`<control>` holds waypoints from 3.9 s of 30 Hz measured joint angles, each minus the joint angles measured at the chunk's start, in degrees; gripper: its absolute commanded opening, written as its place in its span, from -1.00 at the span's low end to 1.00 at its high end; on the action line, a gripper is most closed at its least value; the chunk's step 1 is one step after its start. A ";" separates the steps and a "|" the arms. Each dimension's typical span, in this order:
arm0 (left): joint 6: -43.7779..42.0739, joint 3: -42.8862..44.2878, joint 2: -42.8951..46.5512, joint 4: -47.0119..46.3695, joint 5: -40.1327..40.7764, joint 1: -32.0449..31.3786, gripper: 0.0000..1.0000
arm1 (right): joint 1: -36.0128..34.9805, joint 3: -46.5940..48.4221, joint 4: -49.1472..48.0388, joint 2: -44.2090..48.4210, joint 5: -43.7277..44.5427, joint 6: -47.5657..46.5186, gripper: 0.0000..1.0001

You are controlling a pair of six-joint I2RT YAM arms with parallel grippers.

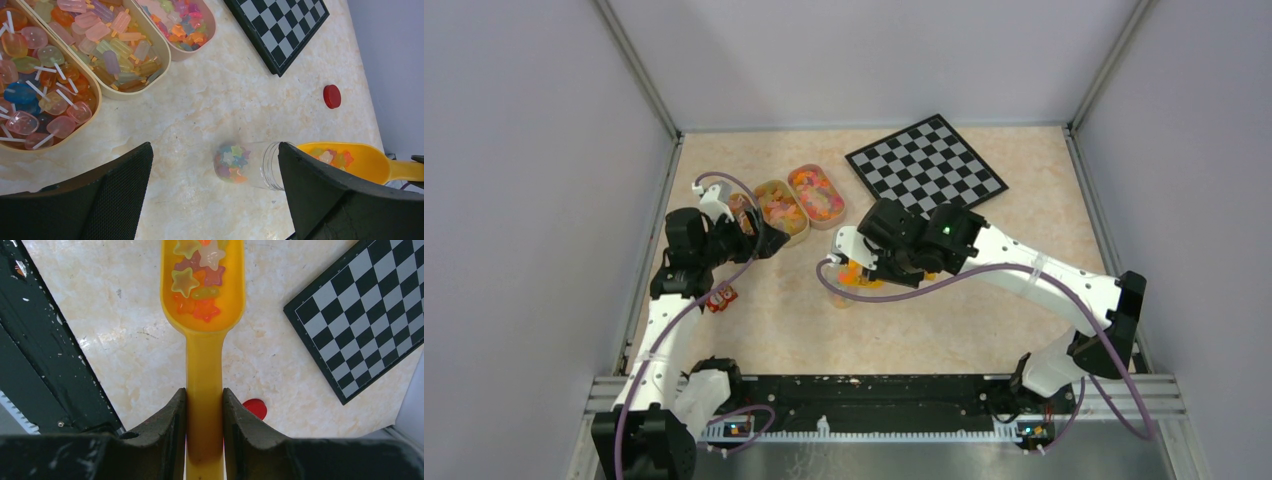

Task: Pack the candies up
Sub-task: Place the fake candies in the packing bottle.

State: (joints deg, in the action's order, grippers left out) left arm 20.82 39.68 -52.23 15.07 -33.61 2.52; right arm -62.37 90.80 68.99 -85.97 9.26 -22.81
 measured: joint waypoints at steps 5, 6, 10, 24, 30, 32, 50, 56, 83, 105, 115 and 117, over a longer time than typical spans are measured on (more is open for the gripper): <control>-0.02 0.00 0.00 0.00 0.00 0.00 0.97 | -0.28 0.46 0.17 -0.15 0.15 -0.02 -1.00; -0.02 0.00 0.00 0.00 0.02 0.00 0.97 | -0.33 0.46 0.28 -0.17 0.17 0.00 -1.00; -0.02 0.00 0.02 0.00 0.00 0.00 0.97 | -0.57 0.50 0.66 -0.17 0.20 0.00 -1.00; 0.00 0.00 0.02 0.00 0.00 0.00 0.97 | -0.63 0.50 0.76 -0.17 0.44 0.00 -1.00; 0.00 0.00 0.02 0.00 0.00 0.00 0.97 | -0.66 0.50 0.81 -0.17 0.87 0.00 -1.00; 0.00 0.00 0.02 0.00 0.00 0.00 0.97 | -0.74 0.68 0.98 -0.20 1.16 -0.02 -1.00; 0.00 0.00 0.02 0.00 0.00 0.00 0.97 | -0.92 2.36 1.44 -0.35 1.70 -0.07 -1.00; 0.00 0.00 0.02 0.00 0.00 0.00 0.97 | -0.94 2.36 1.84 -0.37 1.79 -0.07 -1.00; 0.00 0.00 0.11 0.00 0.00 0.00 0.97 | -1.75 2.51 3.52 -0.46 3.02 -0.07 -1.00; 0.00 0.00 0.50 0.00 0.00 0.00 0.97 | -2.01 3.41 3.56 -0.48 3.37 -0.09 -1.00; 0.00 0.00 0.57 0.00 0.00 0.00 0.97 | -2.03 3.41 3.61 -0.48 3.39 -0.17 -1.00; 0.00 0.00 0.61 0.00 0.00 0.00 0.97 | -2.08 3.39 3.67 -0.48 3.65 -0.37 -1.00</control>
State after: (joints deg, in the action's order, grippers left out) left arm 20.82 39.68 -51.62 15.07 -33.61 2.52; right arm -64.45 94.19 72.66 -86.46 12.91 -23.18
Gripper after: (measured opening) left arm 0.987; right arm 0.266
